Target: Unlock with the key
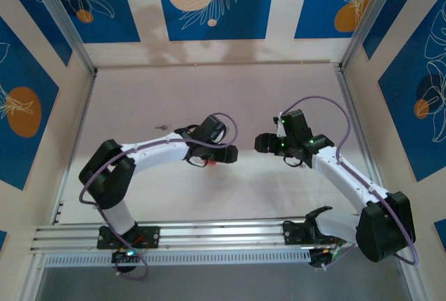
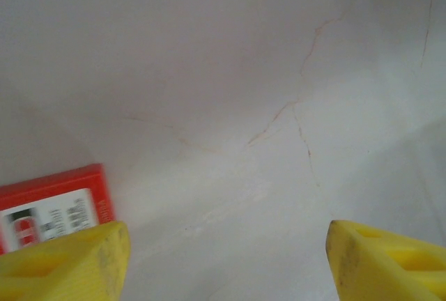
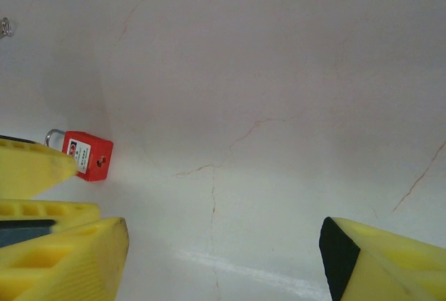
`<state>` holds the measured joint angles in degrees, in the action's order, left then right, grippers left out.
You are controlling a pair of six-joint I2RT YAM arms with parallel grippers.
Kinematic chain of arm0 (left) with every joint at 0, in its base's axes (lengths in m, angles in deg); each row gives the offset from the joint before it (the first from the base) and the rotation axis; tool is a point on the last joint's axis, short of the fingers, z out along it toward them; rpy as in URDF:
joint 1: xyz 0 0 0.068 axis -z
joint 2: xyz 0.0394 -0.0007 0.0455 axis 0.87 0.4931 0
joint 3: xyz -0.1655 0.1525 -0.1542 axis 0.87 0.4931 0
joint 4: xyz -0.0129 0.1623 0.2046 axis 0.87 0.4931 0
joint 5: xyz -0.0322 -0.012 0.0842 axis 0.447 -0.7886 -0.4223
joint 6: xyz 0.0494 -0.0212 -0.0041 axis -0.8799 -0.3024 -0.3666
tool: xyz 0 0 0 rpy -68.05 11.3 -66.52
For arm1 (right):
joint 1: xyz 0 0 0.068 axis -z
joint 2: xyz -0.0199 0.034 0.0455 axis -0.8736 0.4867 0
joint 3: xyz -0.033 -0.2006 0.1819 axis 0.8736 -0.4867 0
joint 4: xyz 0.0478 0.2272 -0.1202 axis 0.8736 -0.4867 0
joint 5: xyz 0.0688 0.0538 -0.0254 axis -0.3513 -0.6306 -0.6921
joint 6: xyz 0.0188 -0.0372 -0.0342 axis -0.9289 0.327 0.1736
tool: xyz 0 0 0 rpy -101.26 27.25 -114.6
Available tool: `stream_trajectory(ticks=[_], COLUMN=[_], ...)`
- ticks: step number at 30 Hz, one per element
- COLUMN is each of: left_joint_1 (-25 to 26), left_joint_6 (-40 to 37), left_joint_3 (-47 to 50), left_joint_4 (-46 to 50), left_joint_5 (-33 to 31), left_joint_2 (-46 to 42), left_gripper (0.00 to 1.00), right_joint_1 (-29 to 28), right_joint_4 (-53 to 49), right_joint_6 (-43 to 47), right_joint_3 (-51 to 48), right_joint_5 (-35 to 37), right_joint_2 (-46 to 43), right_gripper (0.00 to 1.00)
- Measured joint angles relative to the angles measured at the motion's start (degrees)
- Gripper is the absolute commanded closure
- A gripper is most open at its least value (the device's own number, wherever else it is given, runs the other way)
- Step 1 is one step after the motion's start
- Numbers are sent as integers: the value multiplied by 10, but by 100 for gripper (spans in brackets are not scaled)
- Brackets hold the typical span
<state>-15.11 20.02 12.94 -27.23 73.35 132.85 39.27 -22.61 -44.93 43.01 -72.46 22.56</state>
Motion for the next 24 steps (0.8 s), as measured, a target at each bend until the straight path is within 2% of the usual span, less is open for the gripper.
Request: stream_trajectory(ticks=[2, 5, 7, 11, 16, 20, 24], left_joint_1=[-42, -144, -213, -296, -347, -354, -354], left_joint_6=[-20, -49, -67, -88, -103, -115, -117], left_joint_3=[-6, -43, -83, -160, -221, -256, -254], left_joint_4=[28, 72, 101, 141, 174, 190, 199], left_joint_5=[-4, -23, -42, -59, -55, -35, -23], left_joint_2=[-23, -38, -29, 21, 112, 177, 196], left_gripper=[26, 27, 29, 30, 30, 29, 29], right_joint_1=[1, 1, -2, -9, -17, -21, -21], right_joint_4=[0, 1, 2, 3, 5, 4, 5], right_joint_6=[0, 0, -1, -3, -7, -9, -9], right_joint_3=[0, 0, 0, 0, 0, -2, -2], right_joint_5=[0, -9, -12, -14, -20, -22, -22], right_joint_2=[0, 2, 9, 16, 16, 16, 16], right_gripper=[28, 31, 32, 32, 31, 31, 31])
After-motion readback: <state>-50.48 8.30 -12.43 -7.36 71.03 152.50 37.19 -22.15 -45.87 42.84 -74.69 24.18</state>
